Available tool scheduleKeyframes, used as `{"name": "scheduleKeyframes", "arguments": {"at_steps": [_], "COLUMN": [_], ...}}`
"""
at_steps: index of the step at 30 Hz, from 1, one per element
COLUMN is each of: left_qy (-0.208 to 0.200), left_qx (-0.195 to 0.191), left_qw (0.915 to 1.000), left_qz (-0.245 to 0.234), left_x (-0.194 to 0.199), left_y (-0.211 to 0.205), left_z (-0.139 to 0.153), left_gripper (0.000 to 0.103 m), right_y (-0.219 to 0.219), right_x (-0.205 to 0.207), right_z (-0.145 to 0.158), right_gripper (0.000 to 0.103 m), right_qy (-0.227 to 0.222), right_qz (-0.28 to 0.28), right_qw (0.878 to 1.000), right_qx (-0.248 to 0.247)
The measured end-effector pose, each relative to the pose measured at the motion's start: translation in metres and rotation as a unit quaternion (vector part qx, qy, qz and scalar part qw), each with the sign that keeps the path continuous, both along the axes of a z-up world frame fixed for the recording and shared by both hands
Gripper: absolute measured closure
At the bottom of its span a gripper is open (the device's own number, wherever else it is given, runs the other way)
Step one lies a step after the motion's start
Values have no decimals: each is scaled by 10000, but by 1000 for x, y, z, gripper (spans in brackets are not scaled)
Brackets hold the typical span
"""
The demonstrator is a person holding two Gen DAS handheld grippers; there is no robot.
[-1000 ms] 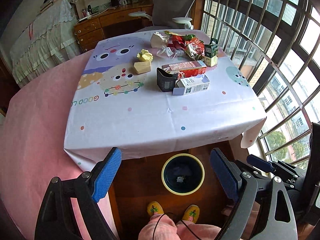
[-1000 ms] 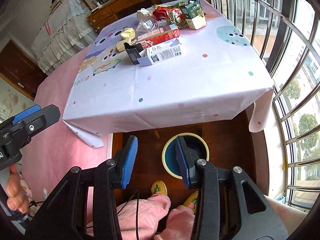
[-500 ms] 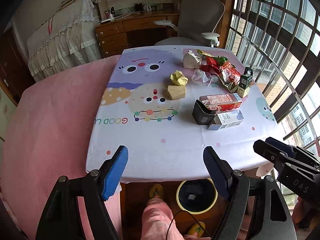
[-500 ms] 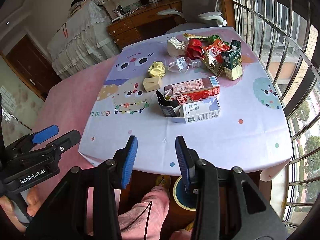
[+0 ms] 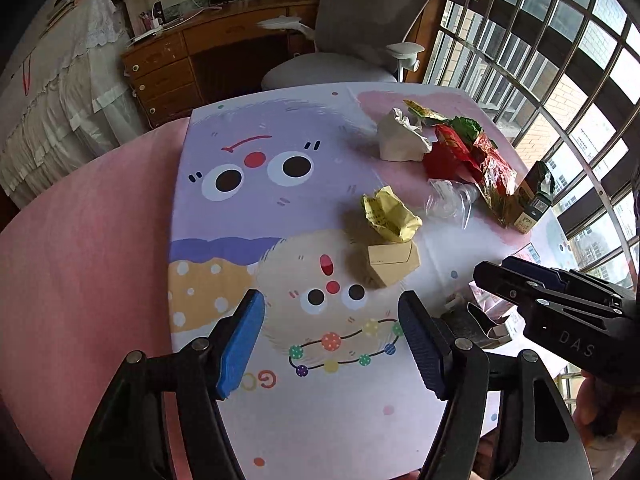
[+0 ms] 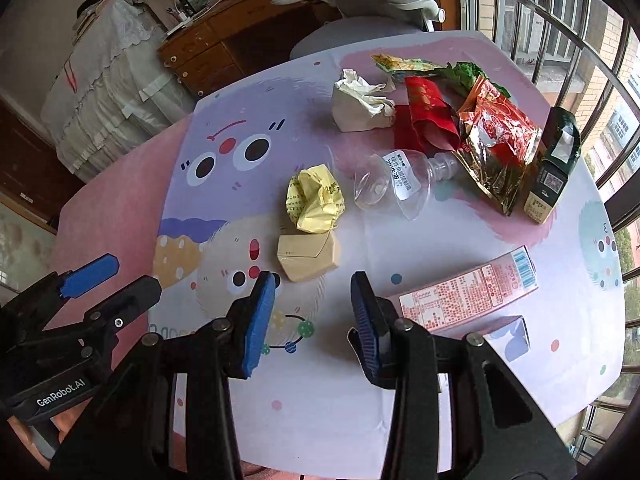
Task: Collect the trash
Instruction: 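Grasp the crumpled yellow paper with the right tool while the left tool grasps the beige box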
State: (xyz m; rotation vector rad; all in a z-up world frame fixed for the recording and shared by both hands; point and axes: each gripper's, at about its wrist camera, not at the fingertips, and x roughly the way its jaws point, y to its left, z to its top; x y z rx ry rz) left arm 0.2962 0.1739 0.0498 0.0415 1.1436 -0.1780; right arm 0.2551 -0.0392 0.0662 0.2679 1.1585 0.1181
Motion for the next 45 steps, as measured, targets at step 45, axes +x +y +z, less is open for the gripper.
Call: {"name": "scheduleKeyframes", "arguments": {"at_steps": [45], "left_qy": [1438], "left_qx": [-133], "left_qw": [9863], "left_qz": [-802], "left_x": [103], "left_y": [-101], "left_z": [-139], "left_gripper": [15], "right_y": [-103], "right_x": [-3], "right_z": [-19], "right_gripper": [80], "right_qy": [-27], "right_qz": [-1960], "right_qw": [9802], "right_qx": [264]}}
